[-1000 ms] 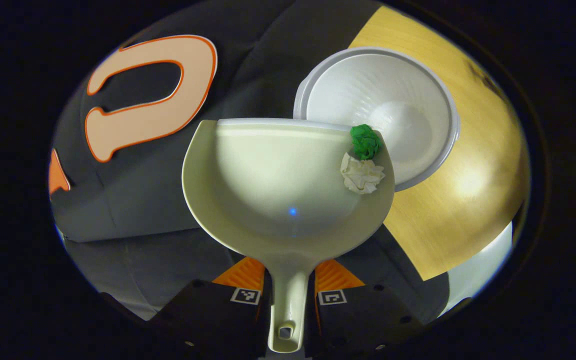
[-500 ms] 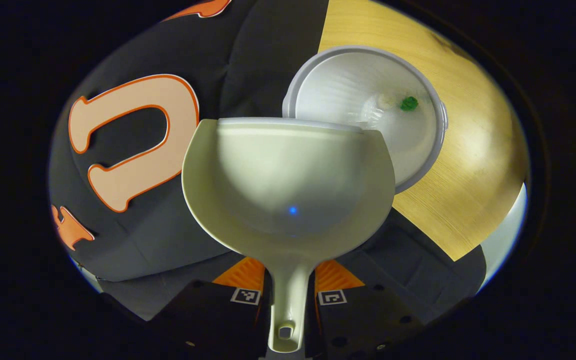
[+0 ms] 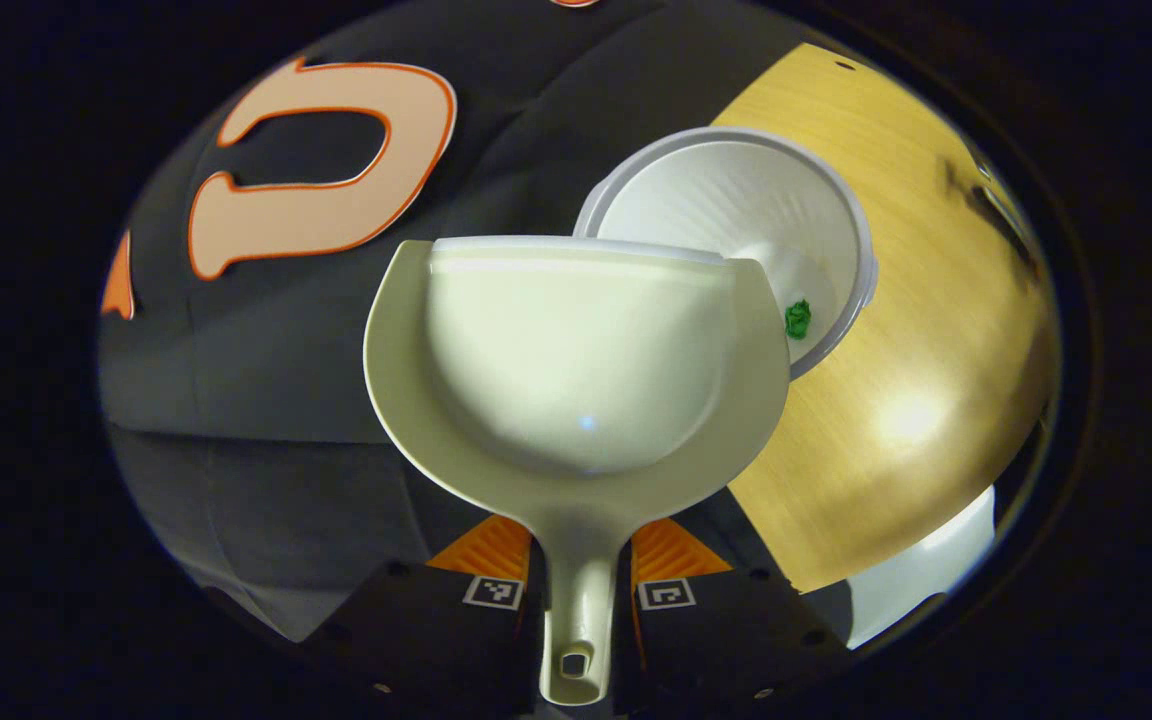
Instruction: Pick up the small broom and dustpan from the desktop, sweep the trash into the dustpan with the broom, and then empty the trash into the garbage bin.
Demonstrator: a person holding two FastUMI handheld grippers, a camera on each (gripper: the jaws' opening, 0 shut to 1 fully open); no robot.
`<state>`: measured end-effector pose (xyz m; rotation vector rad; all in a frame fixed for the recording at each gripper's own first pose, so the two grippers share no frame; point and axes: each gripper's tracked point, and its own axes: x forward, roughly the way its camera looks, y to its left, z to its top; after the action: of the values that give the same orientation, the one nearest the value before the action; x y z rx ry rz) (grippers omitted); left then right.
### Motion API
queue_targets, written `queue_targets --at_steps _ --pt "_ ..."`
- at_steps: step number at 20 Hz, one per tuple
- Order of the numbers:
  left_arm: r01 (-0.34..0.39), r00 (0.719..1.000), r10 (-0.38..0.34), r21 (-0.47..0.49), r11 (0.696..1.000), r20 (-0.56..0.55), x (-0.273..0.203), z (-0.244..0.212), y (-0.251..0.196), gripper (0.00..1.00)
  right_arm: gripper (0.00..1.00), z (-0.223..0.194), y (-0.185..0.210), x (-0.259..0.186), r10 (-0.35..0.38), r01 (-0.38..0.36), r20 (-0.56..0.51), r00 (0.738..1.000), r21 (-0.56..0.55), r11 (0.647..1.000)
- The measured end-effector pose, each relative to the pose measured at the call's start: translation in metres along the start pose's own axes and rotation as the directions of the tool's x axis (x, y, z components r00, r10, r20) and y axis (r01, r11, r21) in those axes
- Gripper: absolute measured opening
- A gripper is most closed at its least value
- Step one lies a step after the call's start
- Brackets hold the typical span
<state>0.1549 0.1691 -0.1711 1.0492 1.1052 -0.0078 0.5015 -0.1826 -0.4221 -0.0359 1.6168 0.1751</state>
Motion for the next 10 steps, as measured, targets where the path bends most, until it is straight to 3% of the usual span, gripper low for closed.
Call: queue_targets --at_steps 5,10 --pt "0.027 0.998 -0.013 -0.225 0.974 0.065 0.024 0.021 -0.017 0.27 0.11 0.038 -0.020 -0.010 0.053 -0.053 0.007 0.999 0.139 0.989" --pt "0.188 0.968 -0.094 -0.426 0.885 0.233 0.019 0.074 -0.062 0.27 0.11 0.073 -0.045 -0.020 0.059 -0.057 0.000 0.998 0.185 0.981"
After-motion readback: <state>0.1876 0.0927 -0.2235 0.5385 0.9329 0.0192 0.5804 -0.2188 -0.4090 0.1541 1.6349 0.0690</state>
